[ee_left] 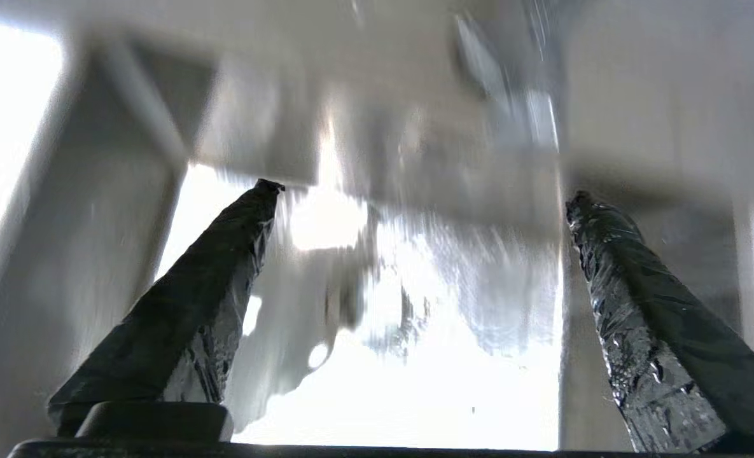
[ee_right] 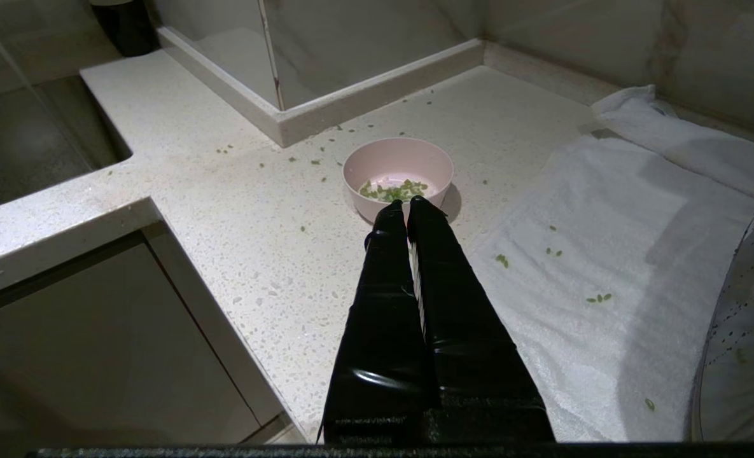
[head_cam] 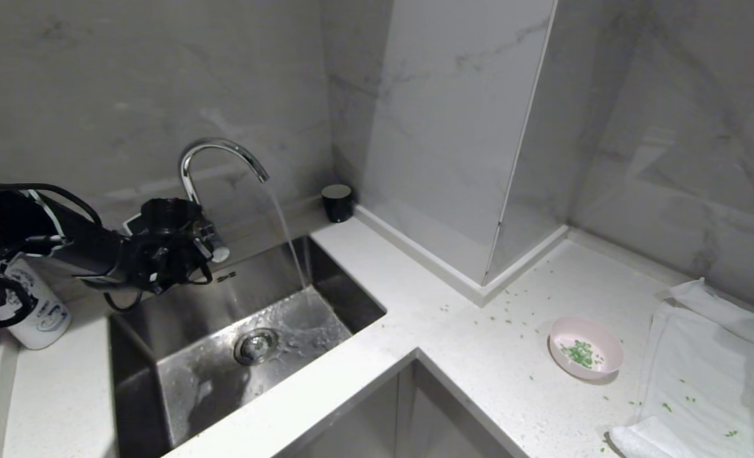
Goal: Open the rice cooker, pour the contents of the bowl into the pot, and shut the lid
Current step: Turn on the tap, then fill a bowl with water from the tap
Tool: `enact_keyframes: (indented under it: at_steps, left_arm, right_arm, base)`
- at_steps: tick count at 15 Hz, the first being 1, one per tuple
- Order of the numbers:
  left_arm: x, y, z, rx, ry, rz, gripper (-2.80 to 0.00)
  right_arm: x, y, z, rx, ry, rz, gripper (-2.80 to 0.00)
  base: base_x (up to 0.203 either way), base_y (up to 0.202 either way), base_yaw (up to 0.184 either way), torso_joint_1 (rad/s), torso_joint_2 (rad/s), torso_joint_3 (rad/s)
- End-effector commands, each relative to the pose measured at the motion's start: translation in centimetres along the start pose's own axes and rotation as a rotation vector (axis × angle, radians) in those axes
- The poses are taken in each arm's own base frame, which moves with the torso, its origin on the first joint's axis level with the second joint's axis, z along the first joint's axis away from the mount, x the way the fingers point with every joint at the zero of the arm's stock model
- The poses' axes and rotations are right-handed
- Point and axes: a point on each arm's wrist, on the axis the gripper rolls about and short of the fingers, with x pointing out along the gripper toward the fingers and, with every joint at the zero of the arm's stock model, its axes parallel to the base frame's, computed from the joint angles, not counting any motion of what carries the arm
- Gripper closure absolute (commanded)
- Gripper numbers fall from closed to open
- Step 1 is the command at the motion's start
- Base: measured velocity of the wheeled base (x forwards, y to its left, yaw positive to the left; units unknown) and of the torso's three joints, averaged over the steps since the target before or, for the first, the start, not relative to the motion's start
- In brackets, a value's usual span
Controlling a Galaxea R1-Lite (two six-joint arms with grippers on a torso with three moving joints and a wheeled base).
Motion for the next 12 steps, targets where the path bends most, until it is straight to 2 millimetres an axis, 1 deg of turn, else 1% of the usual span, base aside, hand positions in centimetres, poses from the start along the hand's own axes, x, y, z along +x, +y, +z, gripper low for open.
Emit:
enact_keyframes:
  at_steps: [1,4,6,8,10,12]
  left_arm:
    - [-6.2,0.4,-0.4,0.029,0.041,-0.084,-2.80]
    - [-12.1,1.6,-2.9,0.110,0.086,-0.238,-2.80]
    - [-14.9,2.7,-4.6,0.210,0.065,-0.347,-2.80]
    - [-17.5,4.6,-6.2,0.324,0.024,-0.451,-2.80]
    - [-19.8,6.8,-6.6,0.411,-0.032,-0.548,-2.80]
    - [-21.7,8.2,-5.8,0.470,-0.122,-0.602,-2.80]
  right_arm:
    - [0.0,0.0,0.0,0.000,0.001,0.000,0.00]
    - [0.0,0.0,0.0,0.000,0.001,0.000,0.00]
    - [0.0,0.0,0.0,0.000,0.001,0.000,0.00]
    - [0.0,0.0,0.0,0.000,0.001,0.000,0.00]
    - [0.0,0.0,0.0,0.000,0.001,0.000,0.00]
    - [0.0,0.0,0.0,0.000,0.001,0.000,0.00]
  base:
    - [0.000,0.000,0.000,0.000,0.00,0.000]
    - [0.000,0.000,0.000,0.000,0.00,0.000]
    - [0.000,0.000,0.000,0.000,0.00,0.000]
    - [0.000,0.000,0.000,0.000,0.00,0.000]
    - [0.000,0.000,0.000,0.000,0.00,0.000]
    - [0.000,0.000,0.000,0.000,0.00,0.000]
